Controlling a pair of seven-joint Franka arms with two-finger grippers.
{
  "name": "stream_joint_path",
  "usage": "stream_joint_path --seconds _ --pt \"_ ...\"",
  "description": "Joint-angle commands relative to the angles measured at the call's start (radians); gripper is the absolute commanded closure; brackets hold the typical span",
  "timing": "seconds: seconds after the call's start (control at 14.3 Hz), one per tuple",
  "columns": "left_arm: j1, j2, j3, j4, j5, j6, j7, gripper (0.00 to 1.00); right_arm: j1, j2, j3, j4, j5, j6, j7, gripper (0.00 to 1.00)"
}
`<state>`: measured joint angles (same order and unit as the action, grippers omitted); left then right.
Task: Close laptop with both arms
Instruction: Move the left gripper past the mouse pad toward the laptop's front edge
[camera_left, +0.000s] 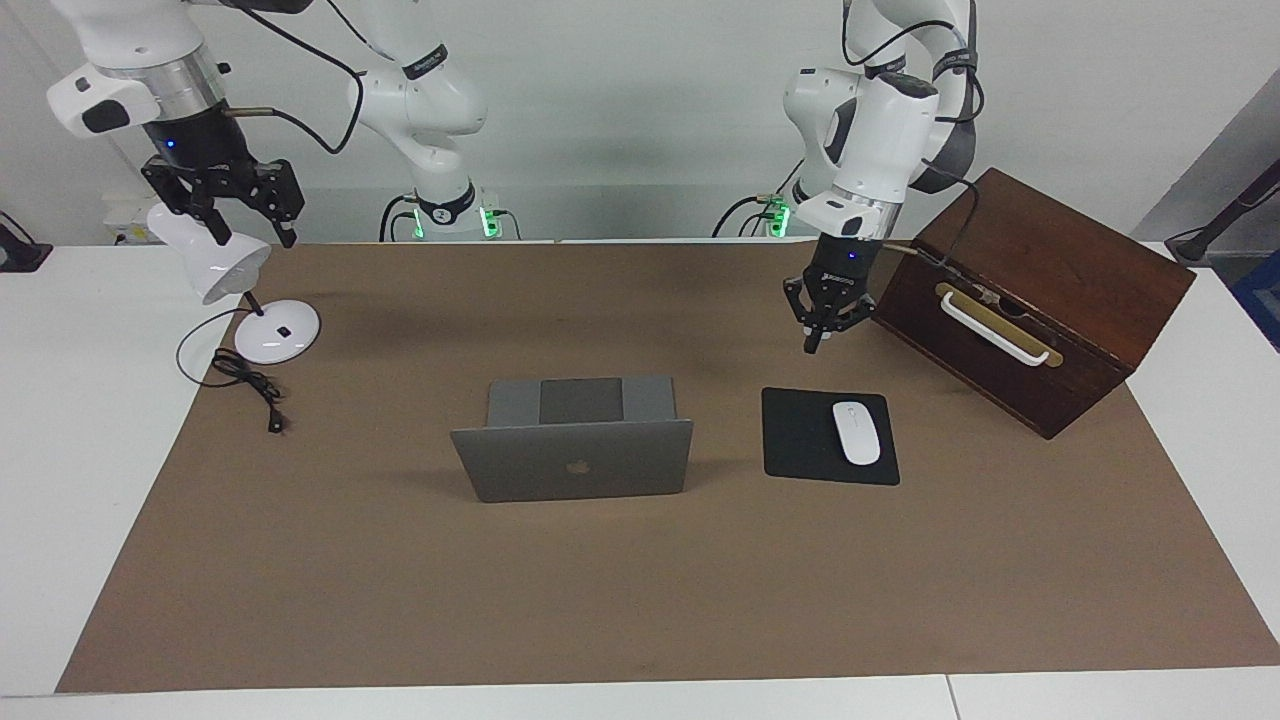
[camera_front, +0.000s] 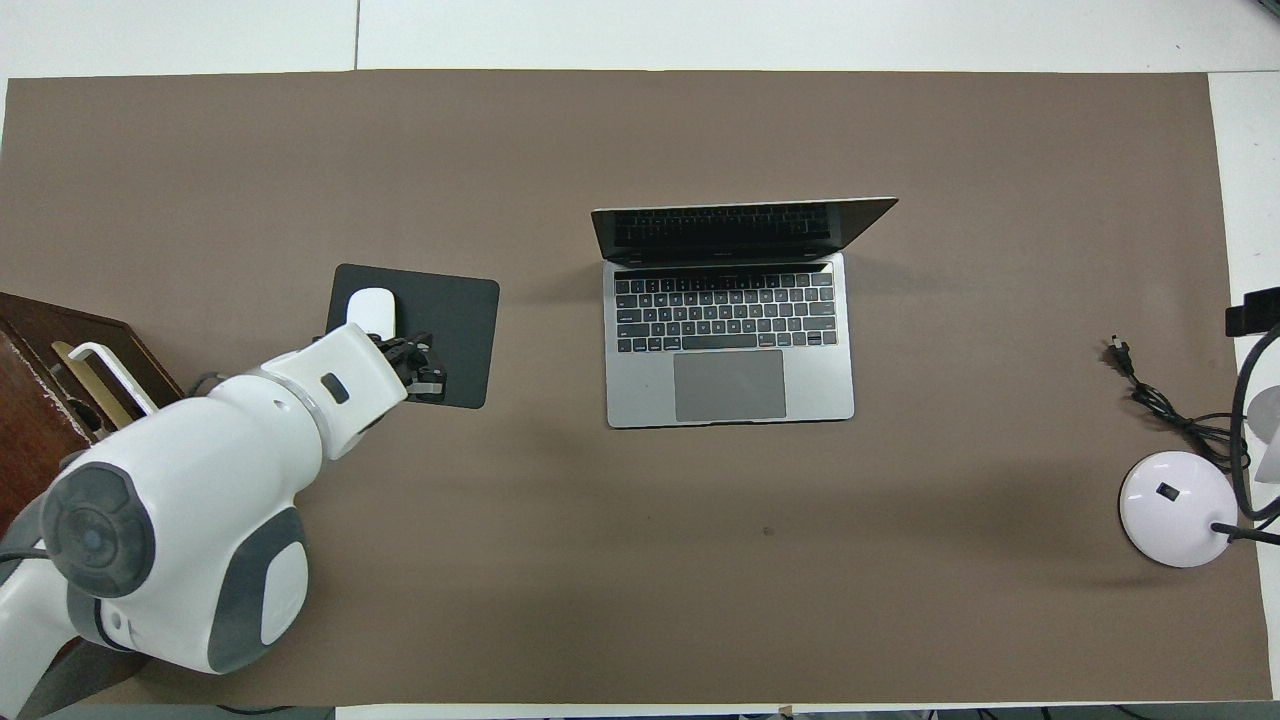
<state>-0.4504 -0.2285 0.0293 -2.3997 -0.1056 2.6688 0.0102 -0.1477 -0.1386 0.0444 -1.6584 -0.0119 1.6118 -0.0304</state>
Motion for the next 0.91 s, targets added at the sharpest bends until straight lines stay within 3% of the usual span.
stream_joint_path --seconds 0.0,0.07,0.14,0.35,0.84 --pt "-0.082 -0.032 0.017 -0.094 -0.009 0.117 0.005 1.00 -0.020 -0.006 0.011 -0.009 0.004 0.030 -0.029 0.79" --pt "-0.103 -0.029 0.017 -0.113 -0.009 0.152 0.004 1.00 -0.020 -0.006 0.011 -0.009 0.004 0.033 -0.026 0.96" --pt "-0.120 -0.026 0.017 -0.127 -0.009 0.180 0.002 1.00 -0.018 -0.006 0.012 -0.009 0.004 0.051 -0.025 1.00" --pt "-0.181 0.001 0.017 -0.163 -0.016 0.285 -0.004 1.00 -0.012 0.002 0.012 -0.009 0.004 0.129 -0.022 1.00" --pt "-0.286 0.158 0.017 -0.170 -0.016 0.542 -0.081 1.00 0.002 0.069 0.026 -0.003 0.004 0.341 -0.013 1.00"
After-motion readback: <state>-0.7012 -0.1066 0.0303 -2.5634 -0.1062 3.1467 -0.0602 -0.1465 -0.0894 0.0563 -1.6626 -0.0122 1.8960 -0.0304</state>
